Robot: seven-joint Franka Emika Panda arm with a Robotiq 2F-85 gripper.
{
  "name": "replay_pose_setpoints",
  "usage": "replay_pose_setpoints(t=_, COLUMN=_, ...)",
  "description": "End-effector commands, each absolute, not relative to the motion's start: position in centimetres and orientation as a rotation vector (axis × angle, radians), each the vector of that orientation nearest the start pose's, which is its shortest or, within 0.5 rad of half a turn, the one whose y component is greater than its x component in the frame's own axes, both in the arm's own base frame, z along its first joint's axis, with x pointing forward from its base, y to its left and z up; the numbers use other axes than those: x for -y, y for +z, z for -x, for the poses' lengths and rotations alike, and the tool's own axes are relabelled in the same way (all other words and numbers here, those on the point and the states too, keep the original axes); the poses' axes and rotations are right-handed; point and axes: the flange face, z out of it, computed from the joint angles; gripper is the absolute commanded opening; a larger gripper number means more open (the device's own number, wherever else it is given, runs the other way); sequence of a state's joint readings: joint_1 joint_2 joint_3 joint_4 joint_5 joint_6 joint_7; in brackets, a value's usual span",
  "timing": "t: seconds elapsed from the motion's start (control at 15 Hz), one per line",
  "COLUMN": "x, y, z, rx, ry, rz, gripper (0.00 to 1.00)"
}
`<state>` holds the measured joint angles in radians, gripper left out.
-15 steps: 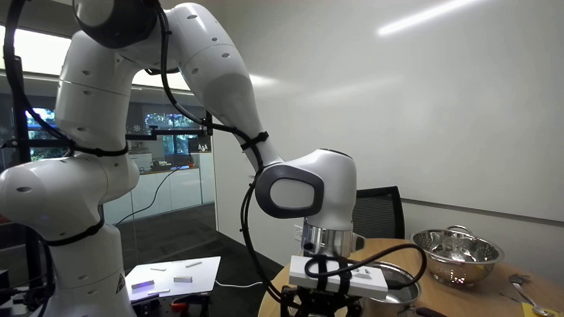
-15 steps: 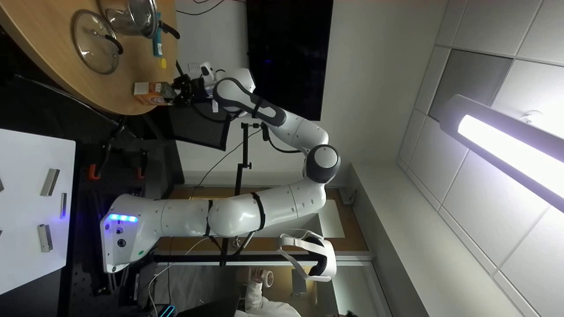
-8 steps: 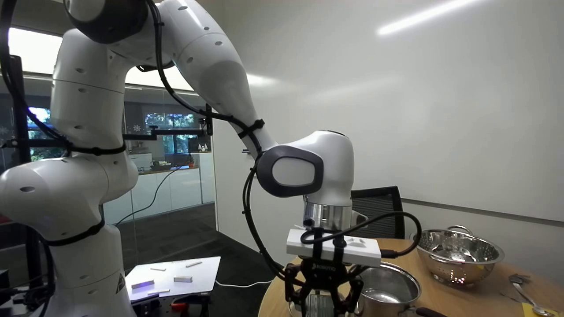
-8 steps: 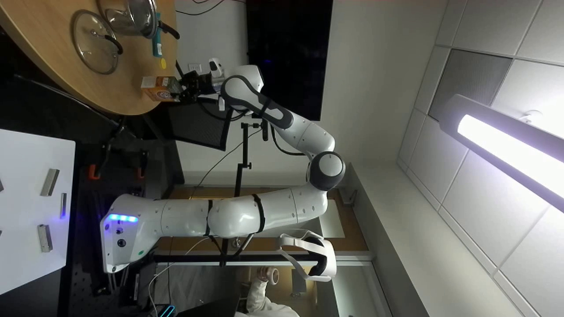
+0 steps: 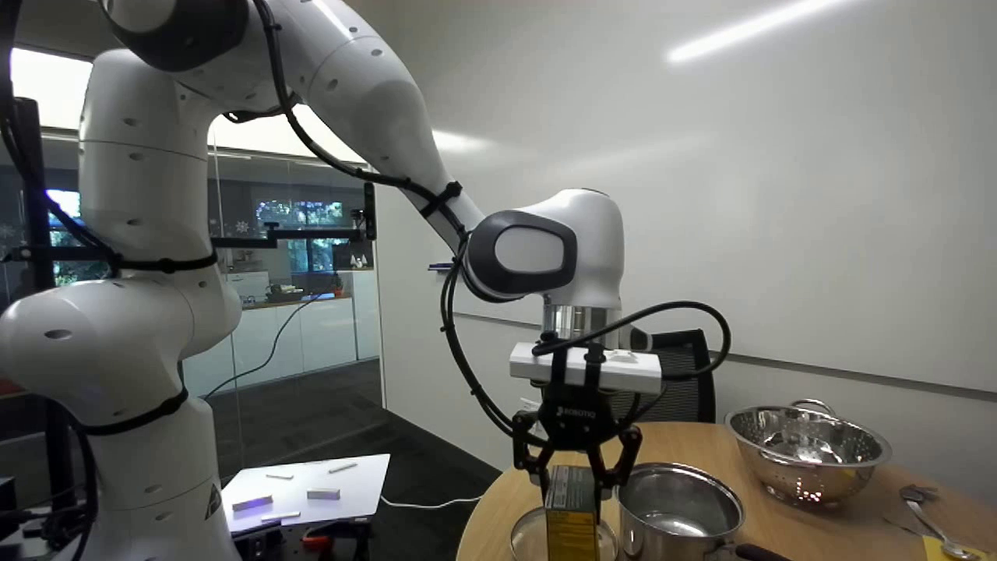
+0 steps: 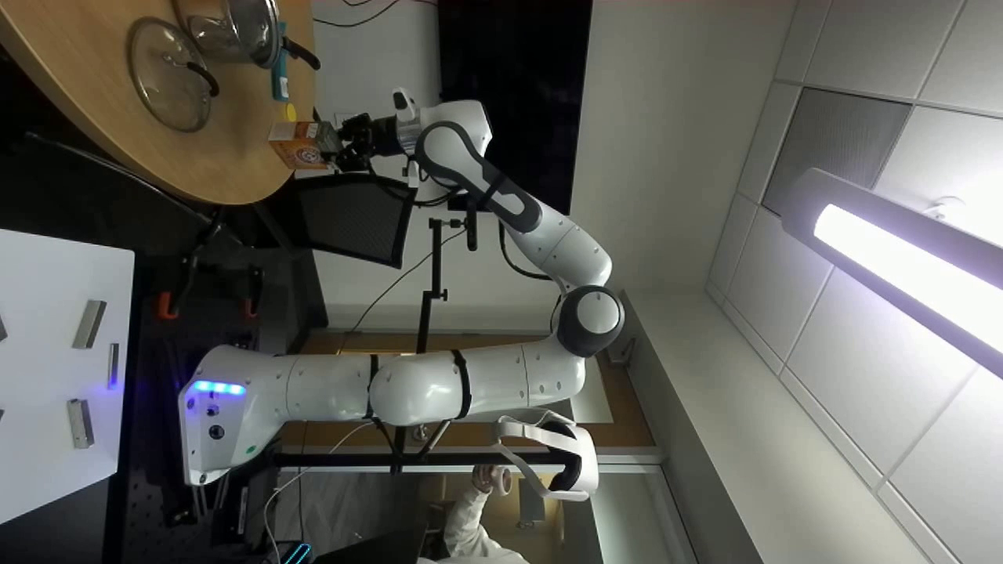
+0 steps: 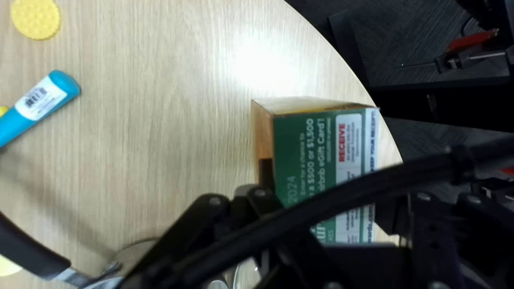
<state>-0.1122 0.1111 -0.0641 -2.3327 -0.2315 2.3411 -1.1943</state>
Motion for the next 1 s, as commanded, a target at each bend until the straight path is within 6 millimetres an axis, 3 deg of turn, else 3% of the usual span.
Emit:
replay_pose_setpoints(t=0.0, x=7.5, y=32.1, z=-50.7, rx=1.734, ry=0.290, rz=2.688, gripper=0.27)
replay_pose_setpoints(t=0.6, x=4.0, y=37.8, z=-54.8, rx=1.666, ry=0.307, rz=2.741, gripper=0.27)
replay_pose_setpoints(t=0.93, x=2.1, y=39.3, z=-57.1, rx=1.670, ry=0.339, rz=2.791, gripper=0.27)
